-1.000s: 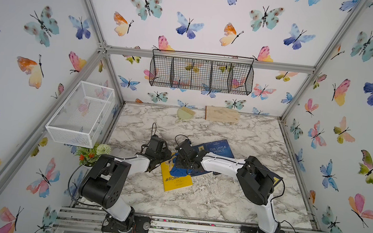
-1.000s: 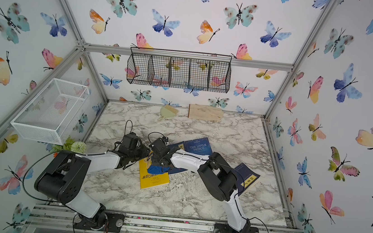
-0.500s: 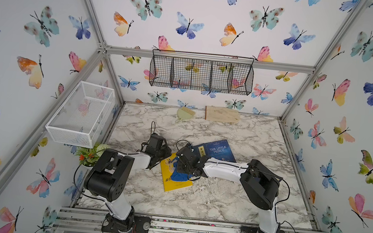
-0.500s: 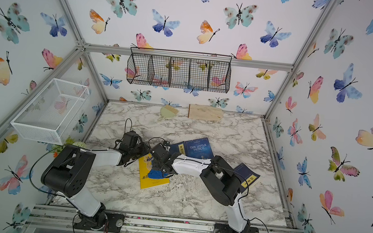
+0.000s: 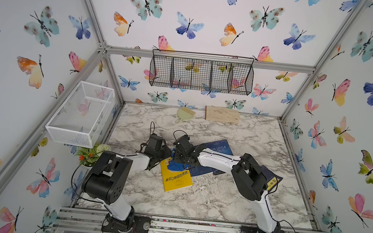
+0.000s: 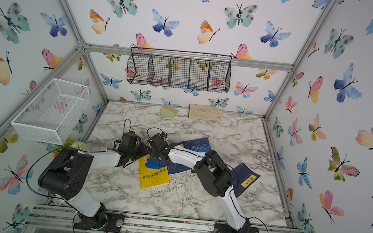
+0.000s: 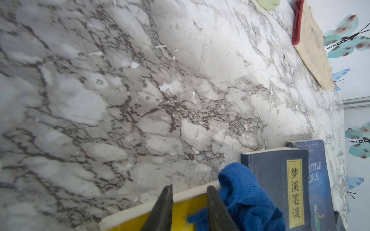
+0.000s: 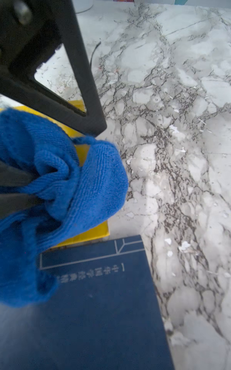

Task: Wipe the cover of the book
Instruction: Wipe the dirt from the cover of the book.

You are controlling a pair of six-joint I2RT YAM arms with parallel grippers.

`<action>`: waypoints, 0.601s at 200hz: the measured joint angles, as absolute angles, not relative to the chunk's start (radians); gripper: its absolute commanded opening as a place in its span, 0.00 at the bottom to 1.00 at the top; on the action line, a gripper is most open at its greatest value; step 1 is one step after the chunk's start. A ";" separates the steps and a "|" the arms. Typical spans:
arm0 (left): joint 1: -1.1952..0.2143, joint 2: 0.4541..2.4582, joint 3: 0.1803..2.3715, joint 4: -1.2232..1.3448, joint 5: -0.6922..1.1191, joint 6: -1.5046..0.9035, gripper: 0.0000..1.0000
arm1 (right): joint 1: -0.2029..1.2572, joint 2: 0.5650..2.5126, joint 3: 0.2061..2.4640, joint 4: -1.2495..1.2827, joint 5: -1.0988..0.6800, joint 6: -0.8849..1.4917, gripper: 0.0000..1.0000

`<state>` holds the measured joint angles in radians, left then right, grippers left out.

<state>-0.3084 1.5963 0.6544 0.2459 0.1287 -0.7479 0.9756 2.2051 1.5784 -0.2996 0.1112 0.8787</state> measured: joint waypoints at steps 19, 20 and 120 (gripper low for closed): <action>-0.308 1.568 0.643 0.221 0.128 -0.747 0.34 | 0.976 2.204 1.567 -0.285 0.111 0.879 0.01; -0.308 1.566 0.642 0.219 0.128 -0.746 0.34 | 0.976 2.204 1.567 -0.284 0.111 0.879 0.01; -0.309 1.534 0.699 0.037 0.104 -0.776 0.28 | 0.973 2.214 1.584 -0.305 0.109 0.878 0.01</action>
<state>-0.3088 1.5345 0.6987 0.0368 0.1036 -0.7761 0.9733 2.2139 1.5841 -0.3046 0.1093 0.8776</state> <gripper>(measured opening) 0.295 0.074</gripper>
